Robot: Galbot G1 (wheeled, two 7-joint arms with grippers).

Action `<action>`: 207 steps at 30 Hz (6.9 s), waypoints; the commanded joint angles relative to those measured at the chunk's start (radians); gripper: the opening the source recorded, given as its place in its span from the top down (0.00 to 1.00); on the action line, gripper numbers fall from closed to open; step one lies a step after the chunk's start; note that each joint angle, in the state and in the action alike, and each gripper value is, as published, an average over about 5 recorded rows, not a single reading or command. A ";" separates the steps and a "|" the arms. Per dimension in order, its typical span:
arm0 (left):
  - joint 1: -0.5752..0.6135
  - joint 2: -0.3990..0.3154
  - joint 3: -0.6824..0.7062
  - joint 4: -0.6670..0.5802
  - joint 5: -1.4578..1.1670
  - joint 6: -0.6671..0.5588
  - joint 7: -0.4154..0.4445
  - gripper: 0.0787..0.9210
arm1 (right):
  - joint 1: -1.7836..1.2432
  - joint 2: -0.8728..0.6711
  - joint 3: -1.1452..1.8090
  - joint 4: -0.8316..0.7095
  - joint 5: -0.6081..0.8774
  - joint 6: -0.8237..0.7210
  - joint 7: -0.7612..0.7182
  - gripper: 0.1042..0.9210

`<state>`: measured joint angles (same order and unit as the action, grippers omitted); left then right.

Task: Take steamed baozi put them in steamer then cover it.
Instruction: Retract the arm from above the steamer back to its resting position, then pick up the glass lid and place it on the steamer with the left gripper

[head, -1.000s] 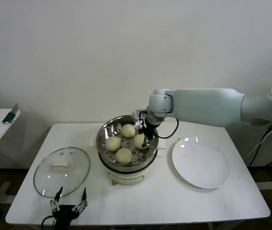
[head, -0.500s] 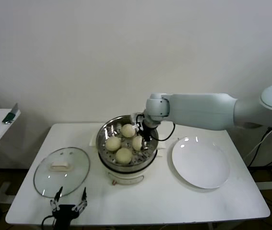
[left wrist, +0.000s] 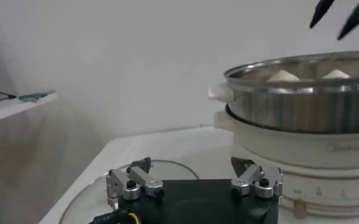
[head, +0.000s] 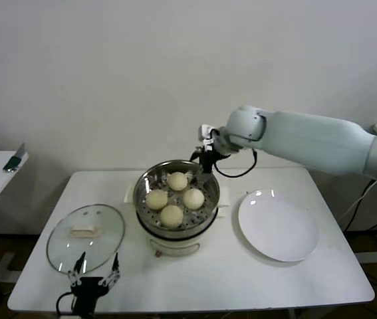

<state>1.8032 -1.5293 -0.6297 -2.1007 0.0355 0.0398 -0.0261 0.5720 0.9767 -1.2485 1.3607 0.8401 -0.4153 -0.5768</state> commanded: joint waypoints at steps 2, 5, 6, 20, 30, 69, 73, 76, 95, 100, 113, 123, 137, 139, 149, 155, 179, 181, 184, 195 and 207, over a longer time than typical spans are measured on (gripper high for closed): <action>-0.059 0.037 -0.009 -0.010 -0.023 0.002 -0.030 0.12 | -0.509 -0.324 0.709 0.072 -0.040 0.110 0.413 0.12; -0.080 0.047 -0.023 -0.003 0.003 -0.032 -0.016 0.12 | -0.745 -0.388 0.920 0.130 -0.087 0.160 0.461 0.12; -0.089 0.048 -0.028 0.003 0.007 -0.041 -0.010 0.12 | -0.837 -0.404 0.992 0.154 -0.105 0.181 0.478 0.12; -0.111 0.058 -0.030 0.071 0.070 -0.077 -0.028 0.12 | -1.848 -0.099 1.792 0.266 -0.385 0.581 0.418 0.12; -0.109 0.091 -0.061 0.083 0.422 -0.163 -0.212 0.12 | -2.039 0.174 1.819 0.247 -0.444 0.863 0.392 0.12; -0.521 0.319 -0.053 0.782 1.319 -0.121 -0.403 0.12 | -2.204 0.304 1.841 0.245 -0.460 0.977 0.455 0.12; -0.552 0.332 -0.042 0.808 1.312 -0.118 -0.384 0.12 | -2.214 0.313 1.848 0.259 -0.472 0.984 0.455 0.12; -0.558 0.339 -0.033 0.809 1.290 -0.109 -0.367 0.12 | -2.218 0.318 1.851 0.264 -0.481 0.987 0.456 0.12; -0.527 0.319 -0.018 0.786 1.262 -0.109 -0.324 0.61 | -2.213 0.323 1.850 0.266 -0.489 0.999 0.461 0.12; -0.528 0.317 -0.022 0.774 1.253 -0.111 -0.325 0.77 | -2.214 0.321 1.848 0.265 -0.490 1.006 0.460 0.12; -0.409 0.414 -0.050 0.313 1.084 0.048 -0.076 0.94 | -2.224 0.322 1.856 0.278 -0.509 1.014 0.470 0.12; -0.432 0.528 -0.023 0.018 0.988 0.374 0.154 0.94 | -2.233 0.334 1.860 0.283 -0.580 0.985 0.535 0.12; -0.636 0.443 0.383 -0.079 1.225 0.635 0.291 0.94 | -2.213 0.338 1.855 0.289 -0.594 0.969 0.555 0.12; -0.684 0.402 0.448 -0.058 1.279 0.650 0.314 0.94 | -2.212 0.336 1.856 0.292 -0.596 0.966 0.555 0.12; -0.816 0.184 0.643 0.058 1.447 0.697 0.376 0.94 | -2.195 0.329 1.854 0.291 -0.596 0.958 0.560 0.12; -0.828 0.101 0.682 0.122 1.529 0.691 0.375 0.94 | -2.188 0.323 1.854 0.293 -0.595 0.958 0.566 0.12; -0.780 -0.004 0.696 0.290 1.596 0.651 0.270 0.94 | -2.178 0.321 1.854 0.286 -0.591 0.981 0.581 0.12; -0.775 0.003 0.691 0.294 1.584 0.645 0.253 0.94 | -2.178 0.321 1.855 0.283 -0.590 0.983 0.583 0.12; -0.771 0.009 0.684 0.303 1.562 0.634 0.224 0.94 | -2.178 0.324 1.855 0.282 -0.591 0.984 0.585 0.12; -0.765 0.035 0.666 0.327 1.531 0.607 0.178 0.94 | -2.183 0.331 1.865 0.290 -0.596 0.986 0.587 0.12; -0.755 0.043 0.660 0.325 1.536 0.595 0.180 0.94 | -2.187 0.334 1.868 0.293 -0.596 0.990 0.586 0.12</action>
<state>1.0428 -1.4886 0.0295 -1.7747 1.5782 0.6402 0.1646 -1.6145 1.3092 0.6204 1.6526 0.2442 0.5734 0.0099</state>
